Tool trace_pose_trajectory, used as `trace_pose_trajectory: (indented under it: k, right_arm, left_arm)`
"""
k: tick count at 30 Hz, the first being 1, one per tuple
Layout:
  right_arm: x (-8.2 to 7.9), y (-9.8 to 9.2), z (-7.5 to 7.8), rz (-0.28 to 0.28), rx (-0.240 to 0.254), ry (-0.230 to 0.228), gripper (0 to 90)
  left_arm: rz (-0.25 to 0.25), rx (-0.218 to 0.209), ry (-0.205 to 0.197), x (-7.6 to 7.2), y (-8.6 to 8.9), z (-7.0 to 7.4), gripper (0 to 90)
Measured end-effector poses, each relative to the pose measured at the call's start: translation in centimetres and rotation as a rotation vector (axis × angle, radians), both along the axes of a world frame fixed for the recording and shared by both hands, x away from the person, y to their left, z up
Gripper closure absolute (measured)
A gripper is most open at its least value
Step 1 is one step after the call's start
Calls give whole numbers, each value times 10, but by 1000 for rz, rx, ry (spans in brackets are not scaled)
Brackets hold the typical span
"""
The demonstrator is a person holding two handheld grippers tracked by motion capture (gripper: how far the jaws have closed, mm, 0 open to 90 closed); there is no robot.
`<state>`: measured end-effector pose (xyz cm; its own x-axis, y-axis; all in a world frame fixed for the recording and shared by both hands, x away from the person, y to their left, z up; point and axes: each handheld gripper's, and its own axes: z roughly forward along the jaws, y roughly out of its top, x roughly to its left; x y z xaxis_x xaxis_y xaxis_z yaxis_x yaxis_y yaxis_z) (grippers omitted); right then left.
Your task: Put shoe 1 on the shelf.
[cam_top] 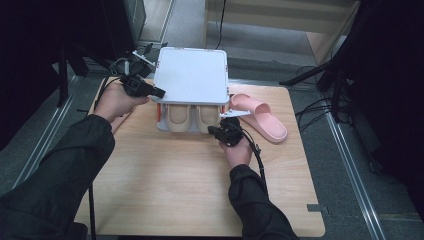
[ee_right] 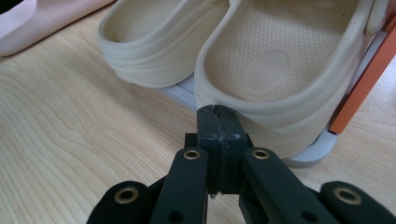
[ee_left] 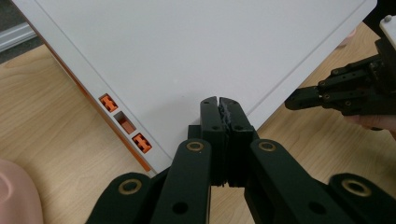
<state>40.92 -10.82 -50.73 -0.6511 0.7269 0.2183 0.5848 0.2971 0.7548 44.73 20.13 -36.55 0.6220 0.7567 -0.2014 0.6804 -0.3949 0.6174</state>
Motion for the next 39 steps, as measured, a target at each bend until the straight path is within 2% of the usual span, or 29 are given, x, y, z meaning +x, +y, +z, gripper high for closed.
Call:
trace_pose_trajectory:
  k: [4,7,10,11,12,15,18,20,21,23,25,27,29,32,39]
  right_arm:
    - [-7,-2,3,8,-1,3,894]
    - [-16,-5,6,20,7,2,851]
    - [-22,-7,10,30,6,-10,807]
    - [-30,-10,15,42,1,-26,761]
    - [-33,-11,17,55,9,-26,736]
    - [-43,-16,21,94,-13,-12,677]
    - [-54,-21,25,132,-6,-11,632]
    - [-58,-23,26,141,-3,-14,618]
    - [-66,-28,28,150,3,-18,587]
    - [-72,-32,28,159,15,-18,577]
    - [-76,-35,29,160,26,2,565]
    - [-79,-38,32,165,24,8,550]
    - [-84,-42,35,170,14,2,540]
    - [-88,-47,37,176,17,-1,538]
    - [-94,-59,33,191,23,19,534]
  left_arm:
    - [-4,47,-40,-3,-5,1,884]
    - [0,45,-43,-4,-6,1,841]
    - [17,36,-42,-4,-7,2,706]
    - [7,18,-21,-4,-6,3,664]
    - [8,16,-19,-6,-7,3,629]
    - [7,2,-31,-12,-5,7,518]
    - [16,-22,-29,-21,0,11,457]
    - [10,-20,-32,-23,2,12,447]
    - [13,-23,-39,-27,4,13,436]
    - [15,-44,-35,-35,10,14,431]
    - [15,-51,-35,-40,15,13,434]
    - [18,-43,-41,-46,20,12,445]
    - [30,-58,-40,-51,26,10,449]
    - [37,-55,-46,-56,33,9,446]
    - [89,-50,-47,-72,59,-8,436]
